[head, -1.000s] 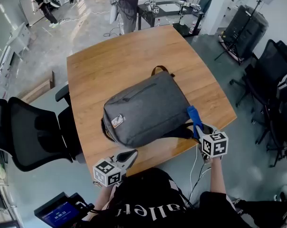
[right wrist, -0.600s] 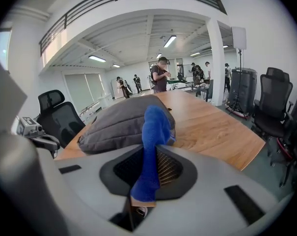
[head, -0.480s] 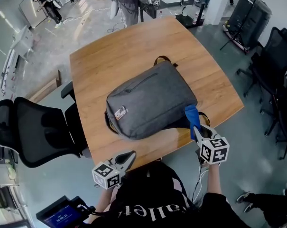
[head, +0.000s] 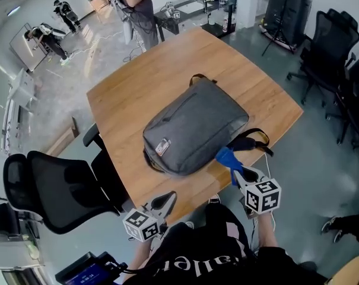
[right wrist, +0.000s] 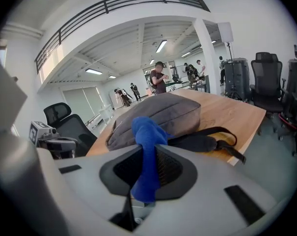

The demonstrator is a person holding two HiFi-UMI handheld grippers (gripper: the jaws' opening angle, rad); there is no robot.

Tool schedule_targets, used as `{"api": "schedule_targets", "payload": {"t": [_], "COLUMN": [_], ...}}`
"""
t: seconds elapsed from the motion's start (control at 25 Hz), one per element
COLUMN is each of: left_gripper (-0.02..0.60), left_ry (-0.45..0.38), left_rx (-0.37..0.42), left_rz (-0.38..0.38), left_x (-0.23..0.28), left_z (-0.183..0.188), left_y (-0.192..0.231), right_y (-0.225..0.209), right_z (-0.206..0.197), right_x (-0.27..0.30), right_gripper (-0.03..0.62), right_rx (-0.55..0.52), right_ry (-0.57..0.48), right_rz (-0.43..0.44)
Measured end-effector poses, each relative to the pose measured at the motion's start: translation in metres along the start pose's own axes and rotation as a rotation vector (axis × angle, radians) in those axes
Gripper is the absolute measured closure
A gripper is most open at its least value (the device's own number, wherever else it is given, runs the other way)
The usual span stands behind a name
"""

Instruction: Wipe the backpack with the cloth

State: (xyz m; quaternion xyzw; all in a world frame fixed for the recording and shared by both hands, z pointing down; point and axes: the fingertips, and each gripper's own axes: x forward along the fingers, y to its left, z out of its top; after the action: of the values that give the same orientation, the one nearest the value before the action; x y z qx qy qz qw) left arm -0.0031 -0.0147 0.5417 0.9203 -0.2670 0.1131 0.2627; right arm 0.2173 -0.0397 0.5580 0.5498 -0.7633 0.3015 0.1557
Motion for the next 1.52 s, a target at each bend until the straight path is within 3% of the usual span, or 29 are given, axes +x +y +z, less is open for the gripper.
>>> {"api": "schedule_targets", "payload": {"t": [0.24, 0.64, 0.88, 1.16, 1.52], "left_gripper": [0.580, 0.580, 0.580, 0.580, 0.580], "left_ry": [0.031, 0.079, 0.065, 0.052, 0.036], "left_rx": [0.045, 0.041, 0.055, 0.062, 0.078], "left_rz": [-0.072, -0.190, -0.253, -0.260, -0.275], "left_x": [-0.059, -0.134, -0.143, -0.147, -0.152], "left_z": [-0.025, -0.081, -0.085, -0.094, -0.117], "left_y": [0.007, -0.007, -0.029, -0.057, -0.132], "right_y": [0.087, 0.196, 0.220, 0.225, 0.223], "right_z": [-0.025, -0.099, -0.138, -0.158, -0.193], "right_x": [-0.009, -0.051, -0.072, -0.106, -0.173], "right_gripper": [0.530, 0.530, 0.530, 0.530, 0.530], "right_rx": [0.173, 0.221, 0.280, 0.289, 0.286], "right_ry": [-0.089, -0.082, -0.050, -0.065, -0.064], "right_rz": [0.036, -0.023, -0.047, -0.060, -0.060]}}
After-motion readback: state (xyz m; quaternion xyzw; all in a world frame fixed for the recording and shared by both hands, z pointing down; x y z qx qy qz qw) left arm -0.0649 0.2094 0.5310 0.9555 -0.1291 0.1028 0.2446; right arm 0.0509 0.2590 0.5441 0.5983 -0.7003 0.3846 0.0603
